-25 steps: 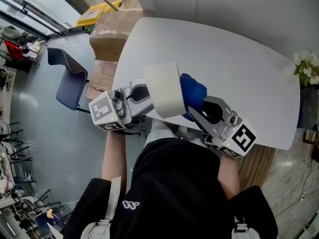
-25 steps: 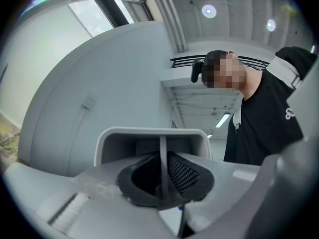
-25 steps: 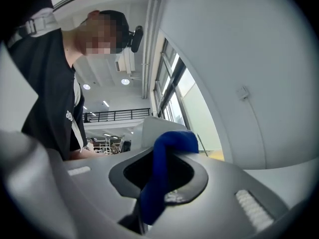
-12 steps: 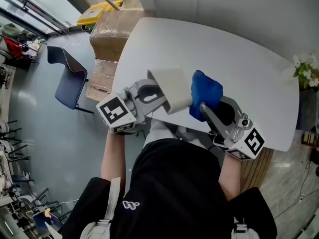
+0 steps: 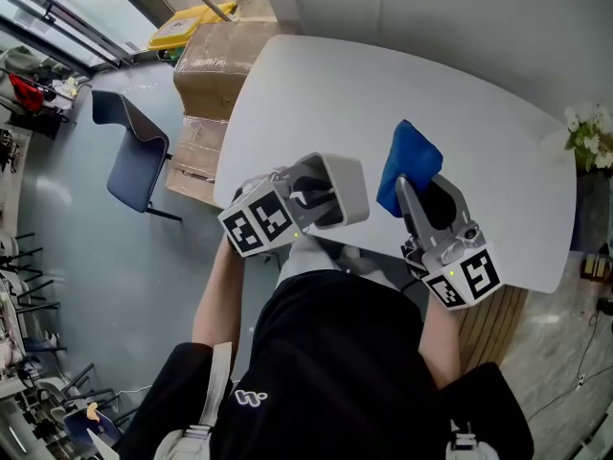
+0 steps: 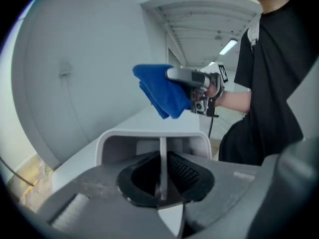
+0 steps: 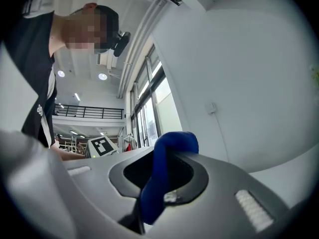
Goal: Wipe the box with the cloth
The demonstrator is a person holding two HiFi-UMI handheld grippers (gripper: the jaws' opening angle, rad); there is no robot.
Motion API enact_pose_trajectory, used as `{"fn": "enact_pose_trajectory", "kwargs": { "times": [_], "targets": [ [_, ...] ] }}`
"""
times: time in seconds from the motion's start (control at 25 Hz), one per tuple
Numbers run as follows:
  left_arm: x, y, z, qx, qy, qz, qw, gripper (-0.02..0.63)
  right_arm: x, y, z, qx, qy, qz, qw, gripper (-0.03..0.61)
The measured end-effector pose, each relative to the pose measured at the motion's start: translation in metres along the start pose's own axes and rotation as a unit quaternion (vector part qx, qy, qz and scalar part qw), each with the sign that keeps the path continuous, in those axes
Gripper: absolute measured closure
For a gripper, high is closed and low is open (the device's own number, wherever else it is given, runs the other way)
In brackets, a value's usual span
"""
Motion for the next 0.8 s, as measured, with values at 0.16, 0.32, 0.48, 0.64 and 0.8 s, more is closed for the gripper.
{"fn": "enact_pose_trajectory", "kwargs": {
  "times": [0.16,0.32,0.48,0.64,0.8],
  "targets": [
    [-0.026,-0.013,-0.028,-0.041,0.088,-0.011,0.9952,0.563,-0.004,-0.001,0.001,-0.017,0.002,-0.008,1.000,0.522],
    [-0.051,-0.018,-0.058,-0.066,0.169,-0.025,0.9830,0.563,-0.008,-0.010,0.008,-0.045,0.001,-0.022,0.999,0.522],
    [-0.074,-0.019,-0.078,-0.068,0.265,-0.073,0.9590,0.563,-0.011,-0.014,0.015,-0.061,0.003,-0.030,0.998,0.522],
    [-0.083,-0.019,-0.093,-0.081,0.301,-0.094,0.9454,0.563,-0.015,-0.015,0.017,-0.064,0.006,-0.032,0.997,0.522],
    [-0.092,-0.023,-0.107,-0.091,0.332,-0.124,0.9305,0.563,-0.019,-0.015,0.017,-0.064,0.011,-0.036,0.997,0.522]
  ]
}}
Point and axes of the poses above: the fingertips, and each gripper's own axes: z backward along the fingers, y to its left, x out of its top, the point moved 7 cm from there along z, backward along the fingers, and after that the axes turned 11 degrees about x, right-handed, at the moved point
